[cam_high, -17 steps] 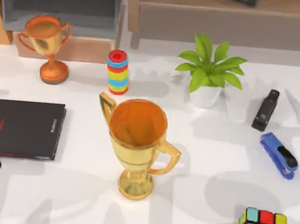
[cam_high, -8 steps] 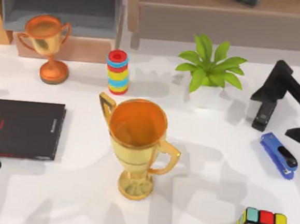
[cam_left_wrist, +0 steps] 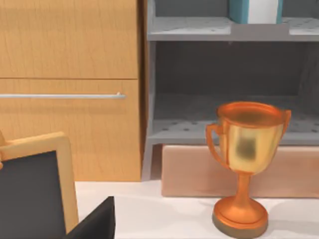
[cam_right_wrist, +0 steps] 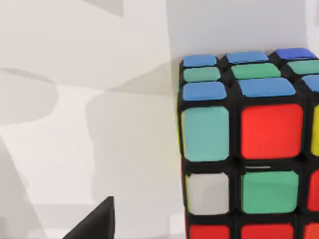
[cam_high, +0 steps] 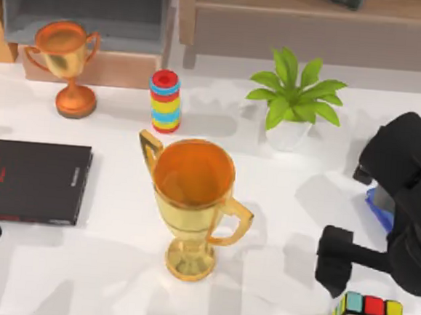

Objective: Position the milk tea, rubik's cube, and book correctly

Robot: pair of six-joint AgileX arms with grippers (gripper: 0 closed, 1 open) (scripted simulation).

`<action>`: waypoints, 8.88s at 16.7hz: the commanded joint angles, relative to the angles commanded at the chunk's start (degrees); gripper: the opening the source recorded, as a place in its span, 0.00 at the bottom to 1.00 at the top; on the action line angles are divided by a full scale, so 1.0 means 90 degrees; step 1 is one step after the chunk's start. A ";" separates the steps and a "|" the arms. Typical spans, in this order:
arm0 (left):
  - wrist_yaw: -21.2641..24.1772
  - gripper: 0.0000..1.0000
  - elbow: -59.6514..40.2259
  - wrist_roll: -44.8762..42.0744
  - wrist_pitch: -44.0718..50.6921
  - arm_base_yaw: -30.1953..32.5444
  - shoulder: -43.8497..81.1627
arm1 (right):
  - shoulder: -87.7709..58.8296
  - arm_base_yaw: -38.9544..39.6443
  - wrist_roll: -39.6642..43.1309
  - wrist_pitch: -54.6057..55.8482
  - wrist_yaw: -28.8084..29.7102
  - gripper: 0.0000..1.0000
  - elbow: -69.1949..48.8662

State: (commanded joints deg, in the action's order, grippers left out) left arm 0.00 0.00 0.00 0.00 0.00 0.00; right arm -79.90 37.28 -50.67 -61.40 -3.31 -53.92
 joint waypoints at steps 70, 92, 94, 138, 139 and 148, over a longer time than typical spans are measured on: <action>0.0000 1.00 0.0000 0.0000 0.0000 0.0000 0.0000 | -0.1691 -0.0159 0.3904 0.5539 0.3145 0.00 -0.3103; 0.0000 1.00 0.0000 0.0000 0.0000 0.0000 0.0000 | -0.3849 -0.1190 0.5240 0.7053 0.3946 0.00 -0.7097; 0.0000 1.00 0.0000 0.0000 0.0000 0.0000 0.0000 | -0.4286 -0.1174 0.5397 0.6757 0.3683 0.00 -0.7533; 0.0000 1.00 0.0000 0.0000 0.0000 0.0000 0.0000 | -0.3630 -0.1063 0.5534 0.6888 0.3649 1.00 -0.6391; 0.0000 1.00 0.0000 0.0000 0.0000 0.0000 0.0000 | -0.3444 -0.1110 0.5535 0.6887 0.3599 1.00 -0.6206; 0.0000 1.00 0.0000 0.0000 0.0000 0.0000 0.0000 | 0.0624 -0.2079 0.5560 0.6863 0.2572 1.00 -0.2170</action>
State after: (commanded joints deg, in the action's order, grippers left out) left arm 0.00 0.00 0.00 0.00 0.00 0.00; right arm -74.28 18.57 -0.63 0.37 19.83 -73.45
